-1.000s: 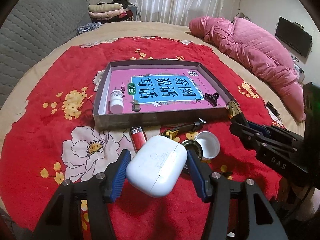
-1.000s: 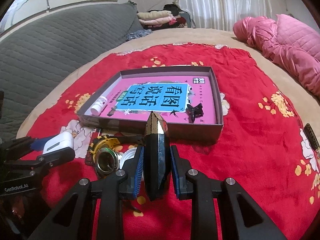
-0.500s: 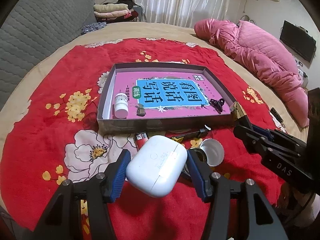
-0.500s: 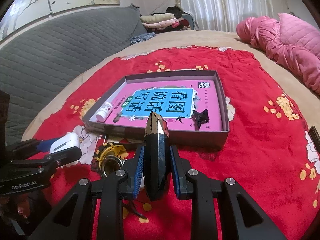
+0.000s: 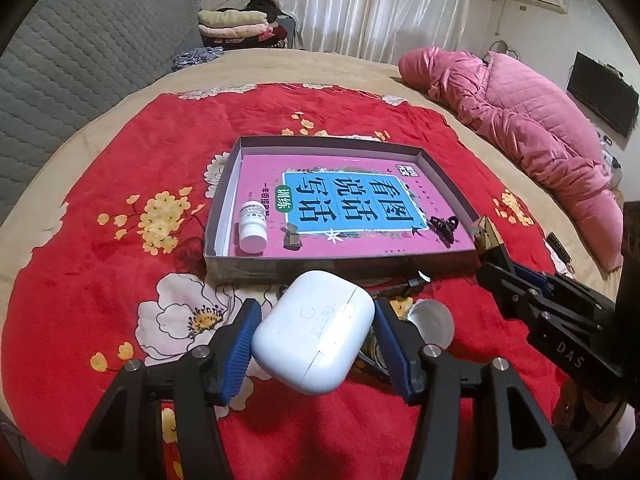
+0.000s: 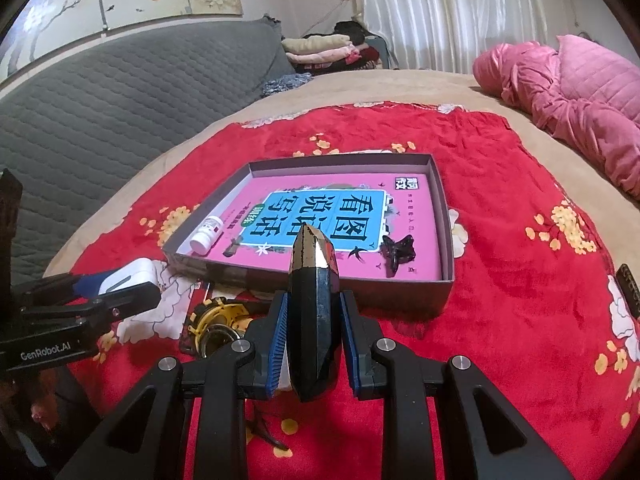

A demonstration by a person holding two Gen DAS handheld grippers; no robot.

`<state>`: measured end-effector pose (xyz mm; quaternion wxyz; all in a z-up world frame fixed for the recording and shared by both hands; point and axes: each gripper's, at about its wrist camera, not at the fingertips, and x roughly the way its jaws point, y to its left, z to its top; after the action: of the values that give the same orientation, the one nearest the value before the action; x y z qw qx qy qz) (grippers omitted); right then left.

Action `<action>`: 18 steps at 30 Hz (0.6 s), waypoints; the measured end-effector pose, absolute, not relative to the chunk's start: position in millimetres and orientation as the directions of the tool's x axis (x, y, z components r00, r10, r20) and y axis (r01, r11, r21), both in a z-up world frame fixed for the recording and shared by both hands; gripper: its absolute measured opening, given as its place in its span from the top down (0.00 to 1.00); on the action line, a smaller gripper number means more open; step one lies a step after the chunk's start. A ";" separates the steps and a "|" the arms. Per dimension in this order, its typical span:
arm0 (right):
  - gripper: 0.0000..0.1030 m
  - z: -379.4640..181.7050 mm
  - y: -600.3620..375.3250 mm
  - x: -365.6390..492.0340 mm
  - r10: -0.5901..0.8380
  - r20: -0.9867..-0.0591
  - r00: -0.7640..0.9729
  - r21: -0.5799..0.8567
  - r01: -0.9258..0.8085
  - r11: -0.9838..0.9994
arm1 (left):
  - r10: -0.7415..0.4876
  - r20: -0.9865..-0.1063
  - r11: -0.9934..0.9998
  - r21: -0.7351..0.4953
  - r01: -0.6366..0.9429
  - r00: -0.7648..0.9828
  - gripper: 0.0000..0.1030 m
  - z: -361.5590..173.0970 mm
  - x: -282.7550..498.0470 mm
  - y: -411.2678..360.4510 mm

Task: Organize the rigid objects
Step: 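Lift the black pen with the right gripper while the left lifts the white earbud case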

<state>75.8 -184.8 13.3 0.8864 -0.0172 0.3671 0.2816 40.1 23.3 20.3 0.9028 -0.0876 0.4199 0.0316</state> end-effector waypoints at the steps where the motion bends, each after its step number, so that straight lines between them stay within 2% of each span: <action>1: 0.75 13.4 -184.6 77.0 0.487 -0.659 0.573 0.176 -0.512 0.841 | -0.017 -0.763 0.982 -0.135 -0.135 0.647 0.44 20.7 42.3 24.4; 18: 0.75 12.8 -192.9 104.1 0.476 -0.652 0.591 0.177 -0.492 0.852 | -0.022 -0.750 0.978 -0.154 -0.143 0.661 0.44 18.2 66.2 22.7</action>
<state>104.1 -192.9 12.8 0.8917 -0.0111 0.3620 0.2714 66.2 22.7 18.2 0.9057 -0.1002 0.4106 0.0334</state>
